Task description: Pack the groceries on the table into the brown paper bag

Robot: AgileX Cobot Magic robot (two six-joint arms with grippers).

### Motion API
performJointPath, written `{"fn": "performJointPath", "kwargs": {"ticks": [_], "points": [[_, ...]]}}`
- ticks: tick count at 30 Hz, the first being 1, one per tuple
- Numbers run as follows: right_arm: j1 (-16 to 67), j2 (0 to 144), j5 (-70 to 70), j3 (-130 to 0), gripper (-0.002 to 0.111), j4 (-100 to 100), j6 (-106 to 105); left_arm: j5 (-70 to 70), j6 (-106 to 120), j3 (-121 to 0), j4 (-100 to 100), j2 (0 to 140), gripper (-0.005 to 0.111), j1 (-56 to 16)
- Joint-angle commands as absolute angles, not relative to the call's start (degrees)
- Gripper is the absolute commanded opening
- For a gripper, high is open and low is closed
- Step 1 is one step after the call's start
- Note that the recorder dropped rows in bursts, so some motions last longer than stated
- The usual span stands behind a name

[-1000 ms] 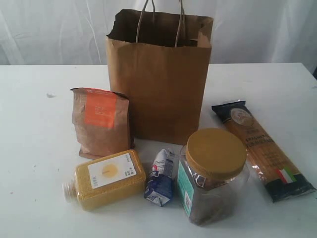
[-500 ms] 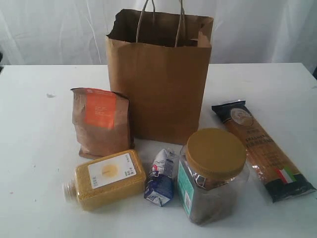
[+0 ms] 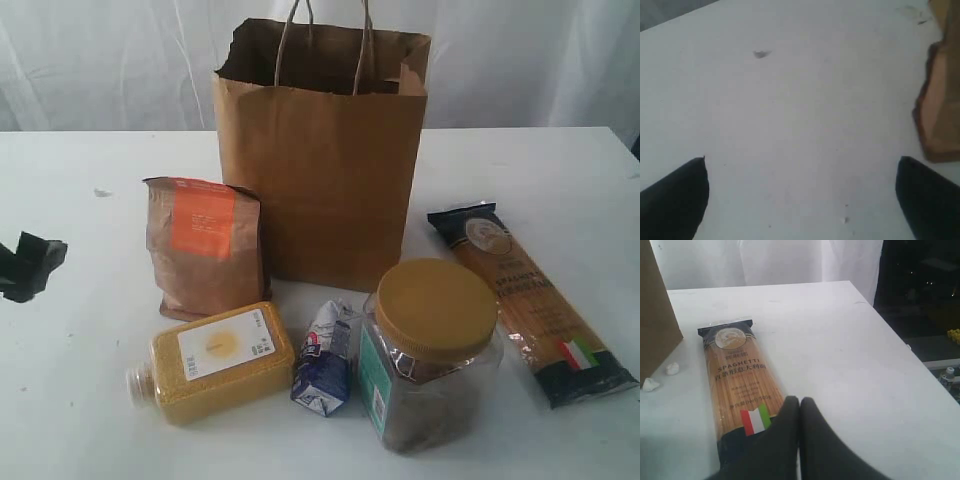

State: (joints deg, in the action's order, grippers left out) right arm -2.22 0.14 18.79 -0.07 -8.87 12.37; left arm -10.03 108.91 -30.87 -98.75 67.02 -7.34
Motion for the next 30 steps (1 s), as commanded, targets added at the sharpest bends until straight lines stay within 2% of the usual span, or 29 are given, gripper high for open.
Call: {"fn": "performJointPath", "kwargs": {"ticks": [1, 5, 8, 10, 14, 17, 22, 26, 30], "points": [[-2.32, 0.00, 18.29, 0.00, 0.000, -8.90, 12.27, -3.01, 107.92, -30.43, -99.95, 67.44, 0.068, -7.72], [-2.32, 0.00, 18.29, 0.00, 0.000, -8.90, 12.27, -7.54, 109.64, -30.43, -99.95, 67.32, 0.000, -7.62], [-2.32, 0.00, 18.29, 0.00, 0.000, -8.90, 12.27, -13.61, 109.16, -30.43, -99.95, 67.32, 0.000, -7.25], [-2.32, 0.00, 18.29, 0.00, 0.000, -8.90, 12.27, -12.46, 103.05, -30.86, -98.85, 67.32, 0.000, -6.09], [-2.32, 0.00, 18.29, 0.00, 0.000, -8.90, 12.27, -0.35, 89.44, -34.10, -93.00, 67.32, 0.000, -2.57], [-2.32, 0.00, 18.29, 0.00, 0.000, -8.90, 12.27, 5.66, 79.78, -36.27, -95.66, 67.42, 0.000, 0.91], [-2.32, 0.00, 18.29, 0.00, 0.000, -8.90, 12.27, 17.79, 48.22, -36.51, -99.95, 67.42, 0.000, 6.15], [-2.32, 0.00, 18.29, 0.00, 0.000, -8.90, 12.27, 12.88, 33.31, -36.51, -99.95, 66.54, 0.000, 9.20], [-2.32, 0.00, 18.29, 0.00, 0.000, -8.90, 12.27, -3.06, 51.03, -38.40, -97.41, 64.10, 0.000, 12.22]]}}
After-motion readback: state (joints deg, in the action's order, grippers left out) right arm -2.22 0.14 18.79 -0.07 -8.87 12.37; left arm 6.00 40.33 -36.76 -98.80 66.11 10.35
